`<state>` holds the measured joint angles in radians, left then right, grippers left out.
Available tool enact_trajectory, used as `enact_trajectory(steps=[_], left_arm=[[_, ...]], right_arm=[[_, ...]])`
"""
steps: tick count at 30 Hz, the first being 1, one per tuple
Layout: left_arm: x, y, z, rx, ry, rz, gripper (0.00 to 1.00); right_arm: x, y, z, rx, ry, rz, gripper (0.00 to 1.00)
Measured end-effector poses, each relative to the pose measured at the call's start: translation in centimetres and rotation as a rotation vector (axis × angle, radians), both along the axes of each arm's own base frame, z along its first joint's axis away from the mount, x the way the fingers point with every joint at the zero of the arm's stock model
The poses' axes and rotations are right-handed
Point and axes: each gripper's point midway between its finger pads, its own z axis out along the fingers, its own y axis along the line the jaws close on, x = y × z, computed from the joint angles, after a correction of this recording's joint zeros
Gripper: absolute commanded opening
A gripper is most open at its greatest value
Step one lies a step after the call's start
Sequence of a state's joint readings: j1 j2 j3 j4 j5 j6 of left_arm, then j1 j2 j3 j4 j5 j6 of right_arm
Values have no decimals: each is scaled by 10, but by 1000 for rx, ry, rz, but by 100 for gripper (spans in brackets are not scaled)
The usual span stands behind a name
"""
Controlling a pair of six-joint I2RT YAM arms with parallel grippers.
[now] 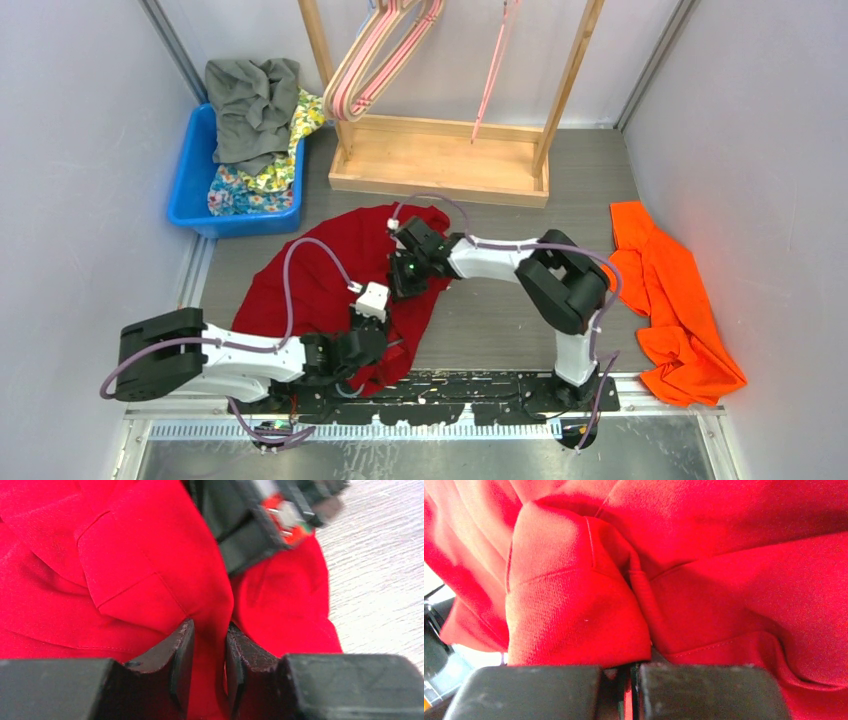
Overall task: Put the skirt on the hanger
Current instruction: Hang the skirt on the hanger.
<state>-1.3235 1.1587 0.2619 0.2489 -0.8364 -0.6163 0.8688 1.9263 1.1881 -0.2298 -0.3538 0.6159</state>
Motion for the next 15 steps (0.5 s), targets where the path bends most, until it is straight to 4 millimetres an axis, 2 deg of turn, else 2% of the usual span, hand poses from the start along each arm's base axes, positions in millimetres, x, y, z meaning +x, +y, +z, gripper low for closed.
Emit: enact_trajectory(steps=[5,8,10,13,15], left_arm=[[-3,-17,-12,-14,22,-45,26],[-6,-31,-23,0,37,-97,24],[-7,-43,-22,-15,36,-129,24],[-15,-65,-21,-40,40,-195,23],[-21,-73,-19,-55,45,-228,23]], right_arm=[[-32,-38,4,-6,18,-20,1],[-60,-70,3,-22,33,-46,1],[-74,-89,4,-28,34,-76,1],[-86,-110,14,-19,12,-114,1],[-89,-121,27,-10,-15,-142,1]])
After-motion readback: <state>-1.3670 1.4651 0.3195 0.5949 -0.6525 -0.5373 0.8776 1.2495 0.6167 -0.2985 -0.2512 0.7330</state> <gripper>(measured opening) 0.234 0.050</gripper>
